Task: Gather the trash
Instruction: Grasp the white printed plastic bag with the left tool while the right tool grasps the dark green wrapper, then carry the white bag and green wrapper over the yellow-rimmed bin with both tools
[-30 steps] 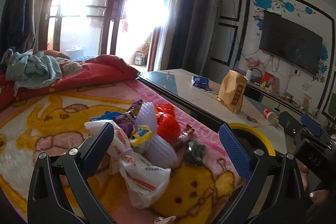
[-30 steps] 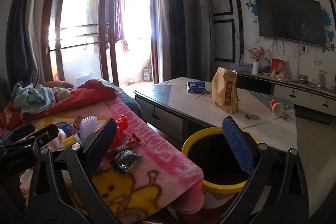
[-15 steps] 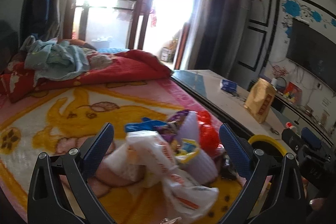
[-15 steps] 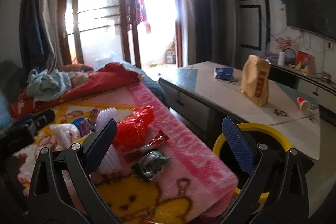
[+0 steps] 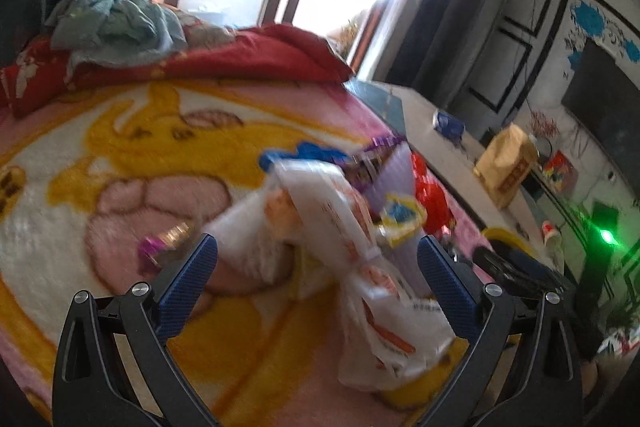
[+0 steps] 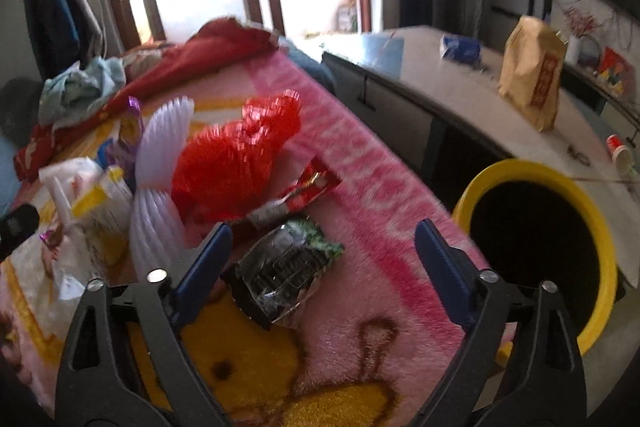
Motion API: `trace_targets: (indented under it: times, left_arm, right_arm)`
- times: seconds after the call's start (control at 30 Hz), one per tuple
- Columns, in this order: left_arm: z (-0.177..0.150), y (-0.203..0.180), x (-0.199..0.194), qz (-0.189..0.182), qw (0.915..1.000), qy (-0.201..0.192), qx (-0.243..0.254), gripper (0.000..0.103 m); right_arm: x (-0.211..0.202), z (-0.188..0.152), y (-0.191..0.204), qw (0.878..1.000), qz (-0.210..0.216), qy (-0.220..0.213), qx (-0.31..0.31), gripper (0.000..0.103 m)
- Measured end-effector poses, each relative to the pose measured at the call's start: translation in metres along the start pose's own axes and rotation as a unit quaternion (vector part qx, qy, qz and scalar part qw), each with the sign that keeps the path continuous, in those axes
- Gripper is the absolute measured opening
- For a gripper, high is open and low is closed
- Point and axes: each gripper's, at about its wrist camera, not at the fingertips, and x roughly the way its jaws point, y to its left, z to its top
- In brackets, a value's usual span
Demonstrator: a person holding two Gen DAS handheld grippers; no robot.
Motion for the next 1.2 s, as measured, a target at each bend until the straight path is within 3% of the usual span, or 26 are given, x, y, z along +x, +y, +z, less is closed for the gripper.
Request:
trace_targets:
  times: [0.1,0.3,0.57,0.63,0.7,1.0,1.2]
  left_arm:
    - [-0.011,-0.005,0.009,-0.027,0.9990,0.032,-0.018,0.096]
    - [-0.027,-0.015,0.023,-0.046,0.9971,0.058,-0.021,0.093]
    - [-0.031,-0.021,0.025,-0.089,0.9931,0.074,-0.020,0.057]
    - [-0.032,-0.023,0.025,-0.091,0.9927,0.077,-0.021,0.053]
    - [-0.033,-0.021,0.024,-0.089,0.9929,0.076,-0.023,0.036]
    - [-0.029,-0.018,-0.004,-0.102,0.9940,0.041,-0.008,0.032]
    - [-0.018,-0.034,-0.028,-0.116,0.9929,-0.001,0.024,0.032]
  right_arm:
    - [0.013,-0.004,-0.003,0.999,0.016,0.029,0.006,0.076]
    - [0.021,-0.008,-0.011,0.997,0.051,0.054,0.028,0.064]
    - [0.019,-0.011,-0.015,0.993,0.084,0.071,0.036,0.037]
    - [0.019,-0.012,-0.017,0.992,0.090,0.075,0.041,0.031]
    - [0.017,-0.012,-0.017,0.992,0.095,0.077,0.042,0.029]
    - [-0.004,-0.011,-0.025,0.991,0.100,0.068,0.056,0.025]
    - [-0.034,0.001,-0.028,0.996,0.077,0.013,0.035,0.025]
